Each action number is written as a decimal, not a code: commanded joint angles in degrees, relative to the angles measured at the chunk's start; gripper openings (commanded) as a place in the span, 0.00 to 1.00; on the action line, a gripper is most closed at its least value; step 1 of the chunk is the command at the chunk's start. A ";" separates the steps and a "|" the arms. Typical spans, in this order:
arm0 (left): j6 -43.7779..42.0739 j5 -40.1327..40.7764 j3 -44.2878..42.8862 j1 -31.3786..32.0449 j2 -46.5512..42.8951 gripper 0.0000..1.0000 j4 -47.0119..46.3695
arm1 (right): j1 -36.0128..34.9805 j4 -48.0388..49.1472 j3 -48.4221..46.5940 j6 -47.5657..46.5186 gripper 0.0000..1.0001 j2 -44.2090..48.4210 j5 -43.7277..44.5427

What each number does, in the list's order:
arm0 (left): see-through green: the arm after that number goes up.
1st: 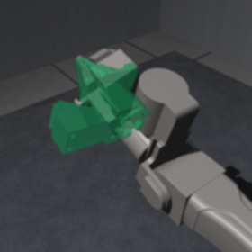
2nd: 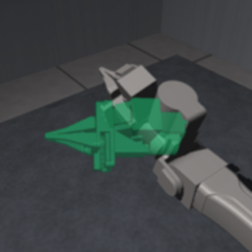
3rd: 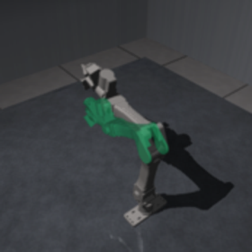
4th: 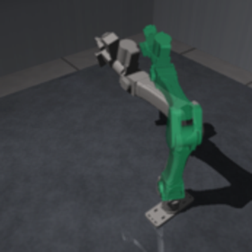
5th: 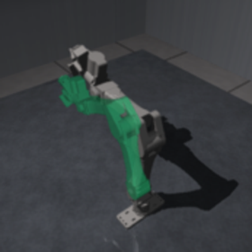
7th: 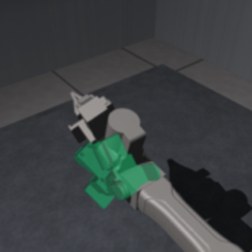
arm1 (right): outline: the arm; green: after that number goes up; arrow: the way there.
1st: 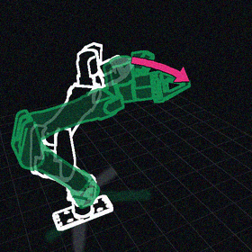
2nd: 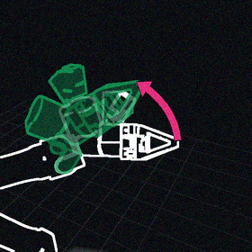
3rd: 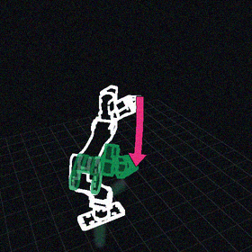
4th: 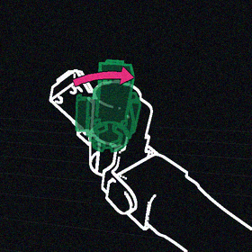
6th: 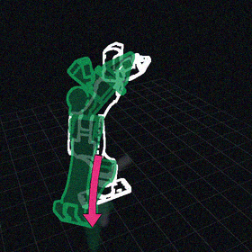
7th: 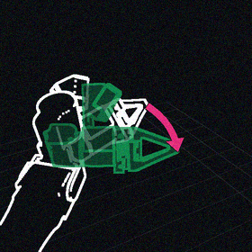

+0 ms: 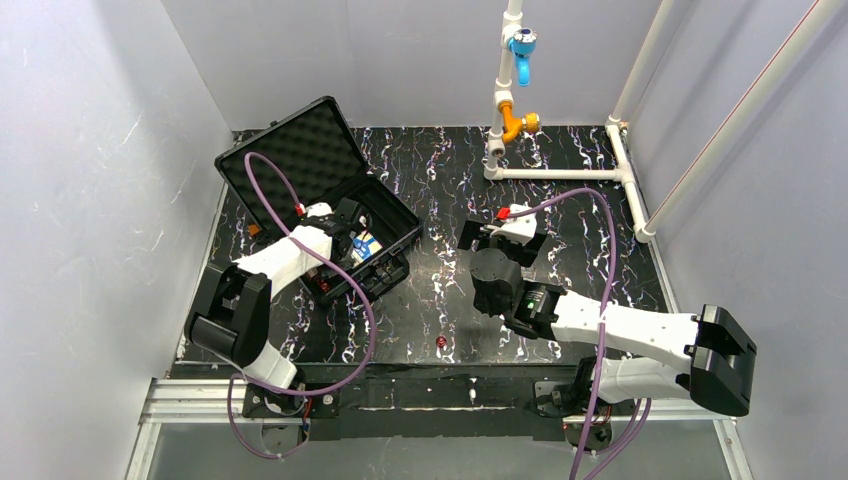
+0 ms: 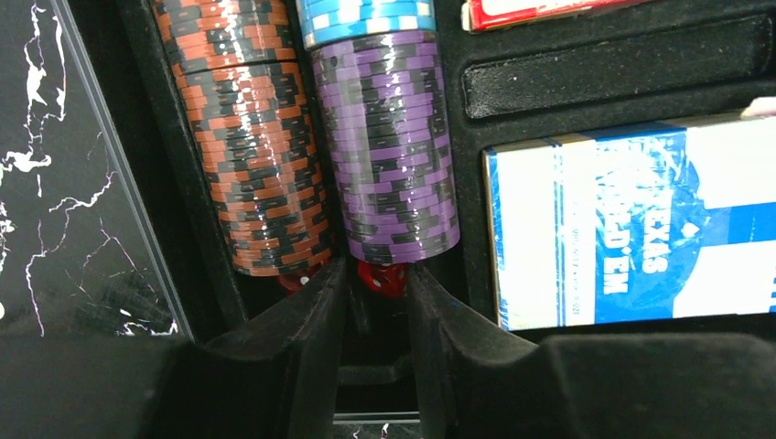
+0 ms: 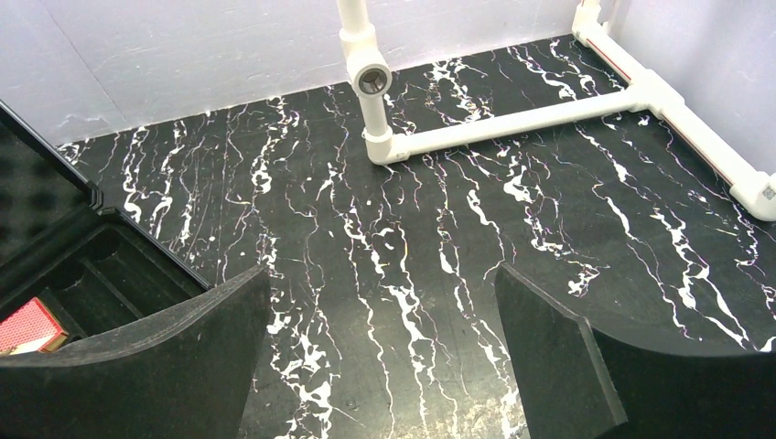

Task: Pack up texas hold em set

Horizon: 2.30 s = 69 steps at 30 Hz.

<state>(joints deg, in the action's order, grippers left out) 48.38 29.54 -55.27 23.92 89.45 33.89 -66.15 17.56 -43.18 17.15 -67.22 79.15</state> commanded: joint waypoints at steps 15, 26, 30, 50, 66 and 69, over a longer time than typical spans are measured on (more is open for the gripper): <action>-1.56 1.31 2.03 -0.31 -11.10 0.59 3.36 | -0.38 3.40 0.33 0.04 1.00 0.17 1.26; -6.72 -0.28 3.27 1.42 -25.95 0.62 9.01 | -0.90 5.36 1.42 -0.58 1.00 0.25 0.72; -8.74 -1.41 4.07 3.81 -28.92 0.61 9.70 | -0.91 5.73 1.47 -1.06 1.00 0.03 0.88; -12.23 -1.38 4.90 23.79 -31.00 0.77 6.62 | -0.91 5.90 1.34 -0.82 1.00 -0.45 1.64; -13.68 1.06 0.03 36.59 -18.71 0.77 1.68 | -1.17 14.23 2.54 -7.48 1.00 0.46 9.80; -14.00 1.31 -1.53 38.79 -15.28 0.76 1.29 | -1.11 18.67 2.87 -11.37 1.00 0.85 13.57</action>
<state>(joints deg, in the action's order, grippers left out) 35.35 28.45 -53.54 60.27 71.57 35.90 -66.92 26.98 -41.25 10.61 -67.85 84.77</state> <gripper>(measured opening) 0.766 0.997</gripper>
